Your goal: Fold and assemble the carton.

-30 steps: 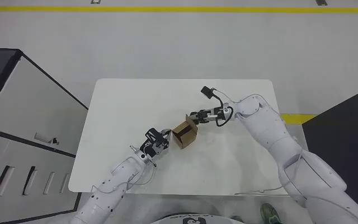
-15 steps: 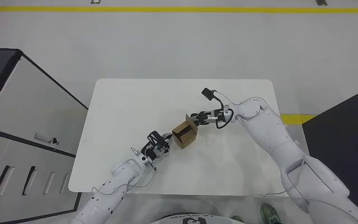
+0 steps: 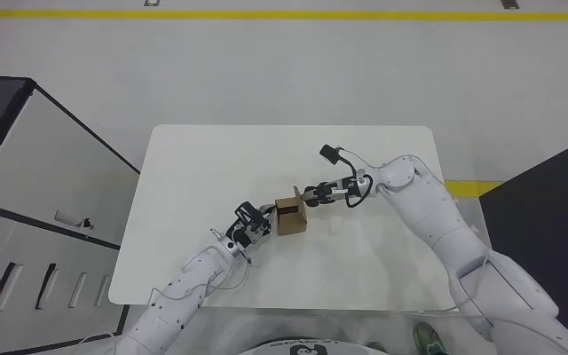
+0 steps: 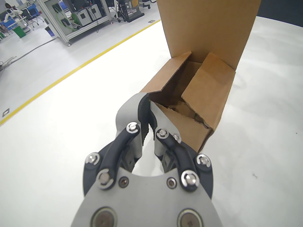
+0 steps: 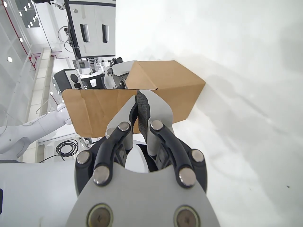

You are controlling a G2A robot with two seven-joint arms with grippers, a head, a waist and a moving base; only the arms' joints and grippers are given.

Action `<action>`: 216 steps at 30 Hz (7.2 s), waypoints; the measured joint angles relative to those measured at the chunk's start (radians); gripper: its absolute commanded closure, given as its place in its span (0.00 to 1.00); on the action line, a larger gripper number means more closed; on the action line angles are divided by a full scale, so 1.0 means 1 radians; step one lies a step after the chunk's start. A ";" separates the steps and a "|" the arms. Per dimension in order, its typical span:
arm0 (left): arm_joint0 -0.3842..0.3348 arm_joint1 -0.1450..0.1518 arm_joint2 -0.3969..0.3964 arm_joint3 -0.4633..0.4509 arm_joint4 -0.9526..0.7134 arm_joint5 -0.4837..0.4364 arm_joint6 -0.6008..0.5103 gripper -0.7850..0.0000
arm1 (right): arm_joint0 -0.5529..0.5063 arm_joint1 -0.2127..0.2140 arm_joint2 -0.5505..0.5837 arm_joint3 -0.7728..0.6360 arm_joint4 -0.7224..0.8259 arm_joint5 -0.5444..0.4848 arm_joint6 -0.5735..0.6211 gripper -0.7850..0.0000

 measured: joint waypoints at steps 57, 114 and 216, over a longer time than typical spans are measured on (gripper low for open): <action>0.114 0.050 -0.167 -0.151 0.035 -0.143 -0.072 1.00 | -0.155 0.116 0.258 -0.351 0.010 0.139 0.004 0.00; 0.024 0.017 -0.030 -0.072 0.091 -0.109 -0.096 1.00 | -0.156 0.144 0.231 -0.507 -0.204 0.190 0.088 0.53; 0.024 0.017 -0.030 -0.072 0.091 -0.109 -0.096 1.00 | 0.215 -0.003 -0.257 -0.525 -0.634 0.223 0.265 0.91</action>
